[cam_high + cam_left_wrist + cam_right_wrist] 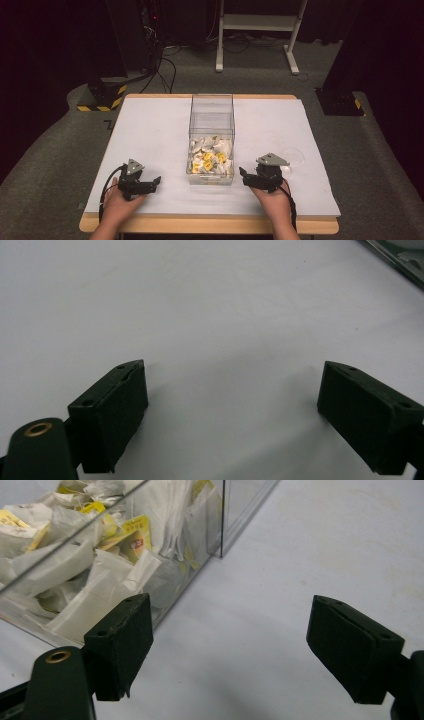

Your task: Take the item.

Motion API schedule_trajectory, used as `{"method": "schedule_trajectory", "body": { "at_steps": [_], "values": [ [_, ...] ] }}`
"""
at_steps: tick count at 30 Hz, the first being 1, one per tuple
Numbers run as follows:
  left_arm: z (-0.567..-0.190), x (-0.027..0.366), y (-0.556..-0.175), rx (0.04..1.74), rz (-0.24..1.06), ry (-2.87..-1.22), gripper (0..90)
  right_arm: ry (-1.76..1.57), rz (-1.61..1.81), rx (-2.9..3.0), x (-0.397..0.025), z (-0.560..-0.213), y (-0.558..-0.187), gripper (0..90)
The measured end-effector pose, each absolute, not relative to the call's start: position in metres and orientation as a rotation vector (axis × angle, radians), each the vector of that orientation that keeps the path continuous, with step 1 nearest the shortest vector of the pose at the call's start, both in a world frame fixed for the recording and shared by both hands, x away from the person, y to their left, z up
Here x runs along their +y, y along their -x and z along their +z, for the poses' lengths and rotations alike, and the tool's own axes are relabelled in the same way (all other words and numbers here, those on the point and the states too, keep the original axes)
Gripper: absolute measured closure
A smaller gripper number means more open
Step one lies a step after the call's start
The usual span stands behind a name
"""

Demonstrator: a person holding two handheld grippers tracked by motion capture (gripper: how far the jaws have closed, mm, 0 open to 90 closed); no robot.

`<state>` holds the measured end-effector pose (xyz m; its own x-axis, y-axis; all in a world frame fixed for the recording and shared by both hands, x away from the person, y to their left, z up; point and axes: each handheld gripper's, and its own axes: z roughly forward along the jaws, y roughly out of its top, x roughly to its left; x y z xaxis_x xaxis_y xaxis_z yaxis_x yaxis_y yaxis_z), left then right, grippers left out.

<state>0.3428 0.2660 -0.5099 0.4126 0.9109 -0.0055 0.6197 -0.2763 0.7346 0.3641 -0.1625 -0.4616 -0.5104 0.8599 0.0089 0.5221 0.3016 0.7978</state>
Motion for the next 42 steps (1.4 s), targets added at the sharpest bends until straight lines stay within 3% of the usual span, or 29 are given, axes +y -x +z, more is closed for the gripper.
{"method": "schedule_trajectory", "body": {
  "at_steps": [26,42],
  "values": [
    [-0.51,0.266,-0.343,1.295,0.563,-2.006,12.9,-1.154,1.172,2.085,-0.16,-0.436,-0.357,23.6],
    [-0.51,0.266,-0.343,1.295,0.563,-2.006,13.0,-1.034,1.225,2.128,-0.134,-0.416,-0.351,24.8]
  ]
}}
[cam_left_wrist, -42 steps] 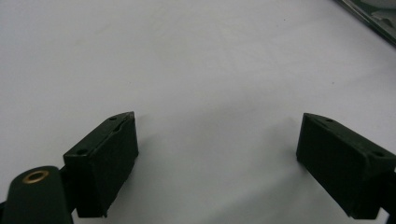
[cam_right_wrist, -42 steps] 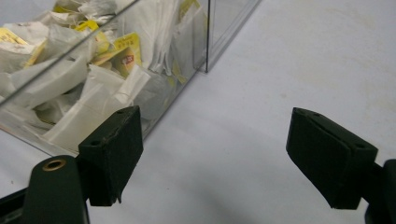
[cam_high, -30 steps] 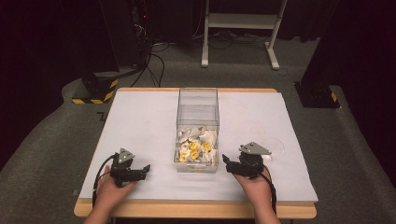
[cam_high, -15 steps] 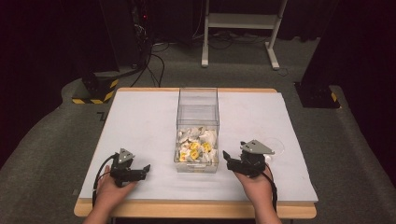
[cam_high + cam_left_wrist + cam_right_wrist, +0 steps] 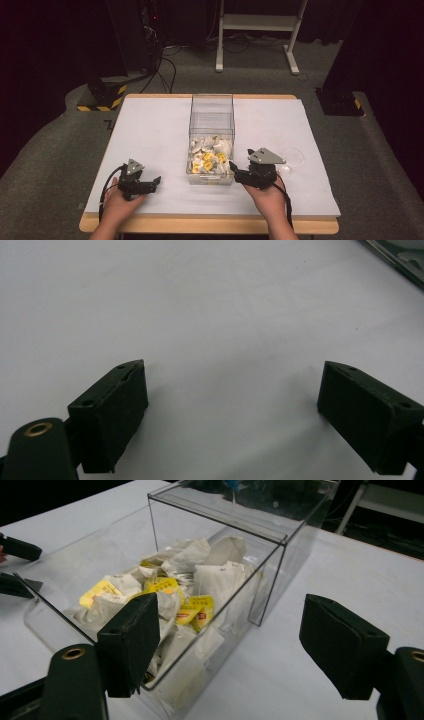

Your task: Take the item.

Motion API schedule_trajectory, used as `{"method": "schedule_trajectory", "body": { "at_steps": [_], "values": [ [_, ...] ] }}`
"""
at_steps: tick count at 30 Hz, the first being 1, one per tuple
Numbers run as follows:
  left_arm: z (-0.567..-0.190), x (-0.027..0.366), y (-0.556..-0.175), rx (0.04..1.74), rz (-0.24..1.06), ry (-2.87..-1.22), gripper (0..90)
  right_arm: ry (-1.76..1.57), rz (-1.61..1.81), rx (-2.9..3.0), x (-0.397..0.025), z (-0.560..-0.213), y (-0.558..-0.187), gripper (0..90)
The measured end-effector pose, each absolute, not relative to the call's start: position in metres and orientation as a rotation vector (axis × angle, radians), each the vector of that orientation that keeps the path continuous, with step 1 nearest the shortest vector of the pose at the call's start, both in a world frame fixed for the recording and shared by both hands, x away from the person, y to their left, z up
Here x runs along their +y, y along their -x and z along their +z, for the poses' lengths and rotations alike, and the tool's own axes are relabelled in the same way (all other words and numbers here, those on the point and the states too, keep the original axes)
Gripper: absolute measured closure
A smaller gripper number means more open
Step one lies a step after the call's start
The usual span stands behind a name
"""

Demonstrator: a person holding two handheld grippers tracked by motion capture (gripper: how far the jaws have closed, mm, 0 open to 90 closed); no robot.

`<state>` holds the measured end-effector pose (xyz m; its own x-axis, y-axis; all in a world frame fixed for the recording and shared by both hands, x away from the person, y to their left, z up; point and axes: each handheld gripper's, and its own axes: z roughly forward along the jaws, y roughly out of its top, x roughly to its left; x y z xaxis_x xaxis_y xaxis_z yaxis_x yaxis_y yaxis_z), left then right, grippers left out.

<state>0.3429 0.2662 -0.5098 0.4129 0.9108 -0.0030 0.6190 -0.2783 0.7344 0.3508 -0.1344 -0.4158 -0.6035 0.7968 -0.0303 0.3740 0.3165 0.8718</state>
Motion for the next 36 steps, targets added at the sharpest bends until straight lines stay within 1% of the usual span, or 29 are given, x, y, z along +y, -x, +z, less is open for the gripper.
{"method": "schedule_trajectory", "body": {
  "at_steps": [17,22,29,36],
  "values": [
    [-0.51,0.266,-0.343,1.295,0.563,-2.006,12.9,-0.977,1.231,2.208,-0.101,-0.418,-0.36,27.6],
    [-0.51,0.266,-0.343,1.295,0.562,-2.006,12.9,-0.974,1.22,2.229,-0.094,-0.422,-0.365,29.8],
    [-0.51,0.266,-0.343,1.295,0.563,-2.006,12.9,-0.976,1.202,2.283,-0.085,-0.427,-0.372,38.3],
    [-0.51,0.266,-0.343,1.295,0.562,-2.006,13.0,-0.989,1.182,2.318,-0.078,-0.429,-0.38,44.2]
  ]
}}
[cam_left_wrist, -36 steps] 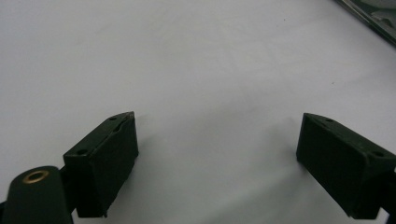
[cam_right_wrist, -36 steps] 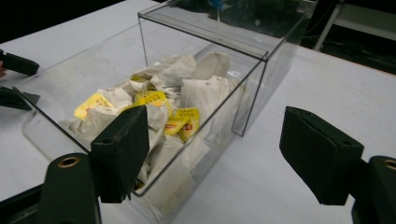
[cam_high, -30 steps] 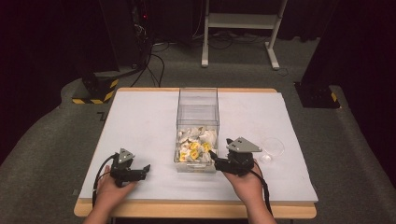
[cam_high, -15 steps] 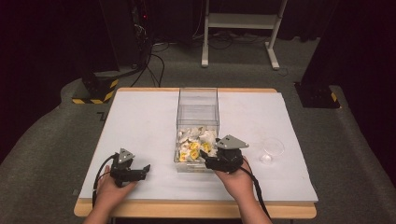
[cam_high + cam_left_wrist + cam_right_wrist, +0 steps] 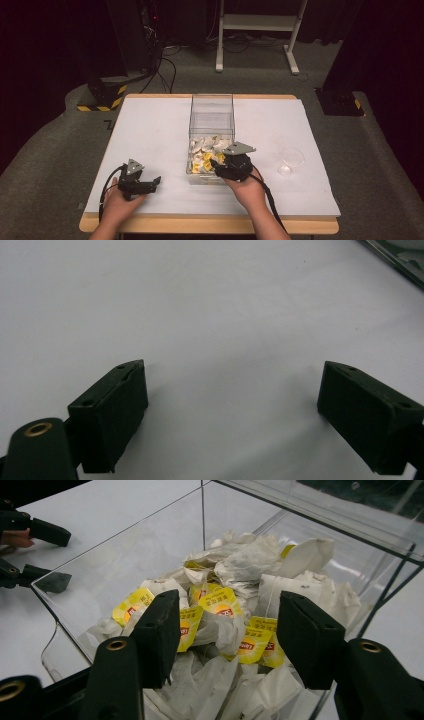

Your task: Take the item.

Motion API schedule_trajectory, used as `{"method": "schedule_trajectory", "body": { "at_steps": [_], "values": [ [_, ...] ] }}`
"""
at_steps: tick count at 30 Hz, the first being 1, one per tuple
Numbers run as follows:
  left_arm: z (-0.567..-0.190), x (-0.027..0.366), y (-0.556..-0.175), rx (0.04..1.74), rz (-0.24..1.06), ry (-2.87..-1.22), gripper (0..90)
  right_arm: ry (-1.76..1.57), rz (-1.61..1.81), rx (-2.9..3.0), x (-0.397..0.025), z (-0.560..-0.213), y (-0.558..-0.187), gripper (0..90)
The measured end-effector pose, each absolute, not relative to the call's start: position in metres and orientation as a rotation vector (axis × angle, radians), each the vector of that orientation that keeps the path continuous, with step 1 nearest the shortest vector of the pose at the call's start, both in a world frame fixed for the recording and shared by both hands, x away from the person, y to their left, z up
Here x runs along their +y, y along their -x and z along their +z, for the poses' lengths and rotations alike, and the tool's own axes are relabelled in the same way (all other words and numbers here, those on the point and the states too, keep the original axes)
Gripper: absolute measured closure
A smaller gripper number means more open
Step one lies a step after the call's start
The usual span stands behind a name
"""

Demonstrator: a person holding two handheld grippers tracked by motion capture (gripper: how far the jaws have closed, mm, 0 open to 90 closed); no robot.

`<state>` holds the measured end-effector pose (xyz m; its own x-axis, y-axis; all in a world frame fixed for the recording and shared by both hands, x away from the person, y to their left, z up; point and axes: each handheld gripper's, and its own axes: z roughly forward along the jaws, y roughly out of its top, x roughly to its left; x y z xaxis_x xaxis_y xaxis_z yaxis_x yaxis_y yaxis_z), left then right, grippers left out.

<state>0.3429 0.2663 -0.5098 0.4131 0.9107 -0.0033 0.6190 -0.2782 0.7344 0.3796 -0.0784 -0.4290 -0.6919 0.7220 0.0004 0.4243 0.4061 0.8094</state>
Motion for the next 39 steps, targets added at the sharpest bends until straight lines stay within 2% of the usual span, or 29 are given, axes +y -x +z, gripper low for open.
{"method": "schedule_trajectory", "body": {
  "at_steps": [6,16,30,39],
  "values": [
    [-0.51,0.266,-0.343,1.295,0.562,-2.006,12.9,-1.004,1.136,2.381,-0.075,-0.433,-0.385,53.7],
    [-0.51,0.266,-0.343,1.295,0.562,-2.006,12.9,-1.059,1.091,2.442,-0.072,-0.436,-0.392,61.2],
    [-0.51,0.266,-0.343,1.295,0.562,-2.006,13.0,-1.032,1.057,2.463,-0.075,-0.434,-0.387,87.8],
    [-0.51,0.266,-0.343,1.295,0.562,-2.005,13.0,-1.01,1.105,2.414,-0.078,-0.432,-0.382,90.0]
  ]
}}
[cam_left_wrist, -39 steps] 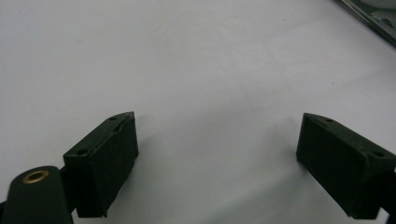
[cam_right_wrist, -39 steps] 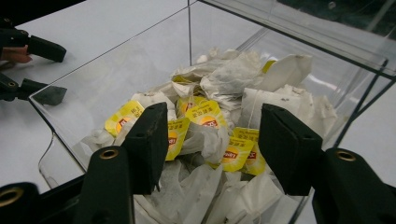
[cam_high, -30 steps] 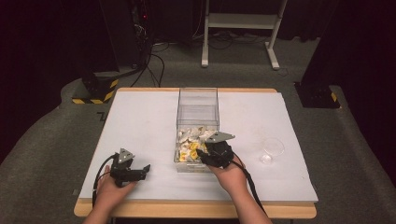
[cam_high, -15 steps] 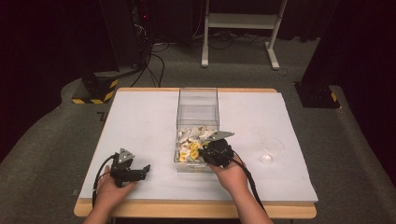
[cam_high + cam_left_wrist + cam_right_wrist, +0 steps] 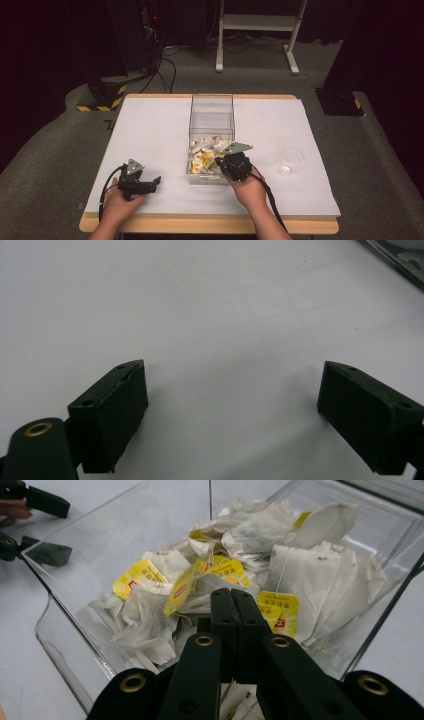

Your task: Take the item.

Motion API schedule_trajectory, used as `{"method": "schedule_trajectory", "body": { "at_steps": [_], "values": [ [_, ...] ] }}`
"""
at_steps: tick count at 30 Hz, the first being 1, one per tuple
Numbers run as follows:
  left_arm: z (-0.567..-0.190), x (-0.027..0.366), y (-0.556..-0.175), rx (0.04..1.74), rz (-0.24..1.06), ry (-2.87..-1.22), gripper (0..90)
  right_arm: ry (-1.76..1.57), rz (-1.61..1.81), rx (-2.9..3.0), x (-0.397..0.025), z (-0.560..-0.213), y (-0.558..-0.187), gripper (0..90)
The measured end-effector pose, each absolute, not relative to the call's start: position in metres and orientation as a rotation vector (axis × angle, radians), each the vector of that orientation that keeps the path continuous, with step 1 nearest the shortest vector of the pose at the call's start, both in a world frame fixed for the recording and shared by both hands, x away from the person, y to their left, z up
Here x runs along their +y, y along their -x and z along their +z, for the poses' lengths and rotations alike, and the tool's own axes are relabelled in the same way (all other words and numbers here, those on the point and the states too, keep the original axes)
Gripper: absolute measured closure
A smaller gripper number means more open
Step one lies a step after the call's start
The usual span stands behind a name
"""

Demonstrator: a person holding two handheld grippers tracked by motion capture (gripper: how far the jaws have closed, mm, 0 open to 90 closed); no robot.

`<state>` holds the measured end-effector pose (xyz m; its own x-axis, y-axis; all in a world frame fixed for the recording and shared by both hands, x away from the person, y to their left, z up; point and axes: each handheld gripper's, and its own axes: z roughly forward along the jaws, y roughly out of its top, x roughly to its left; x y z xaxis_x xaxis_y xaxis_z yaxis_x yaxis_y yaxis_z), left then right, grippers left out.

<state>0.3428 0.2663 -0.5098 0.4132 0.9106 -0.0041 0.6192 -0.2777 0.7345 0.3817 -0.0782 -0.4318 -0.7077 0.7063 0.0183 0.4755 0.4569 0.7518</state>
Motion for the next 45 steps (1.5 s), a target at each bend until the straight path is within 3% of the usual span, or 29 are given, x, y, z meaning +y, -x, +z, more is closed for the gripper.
{"method": "schedule_trajectory", "body": {
  "at_steps": [45],
  "values": [
    [-0.51,0.266,-0.343,1.295,0.562,-2.005,12.9,-1.016,1.325,2.18,-0.11,-0.428,-0.359,89.9]
  ]
}}
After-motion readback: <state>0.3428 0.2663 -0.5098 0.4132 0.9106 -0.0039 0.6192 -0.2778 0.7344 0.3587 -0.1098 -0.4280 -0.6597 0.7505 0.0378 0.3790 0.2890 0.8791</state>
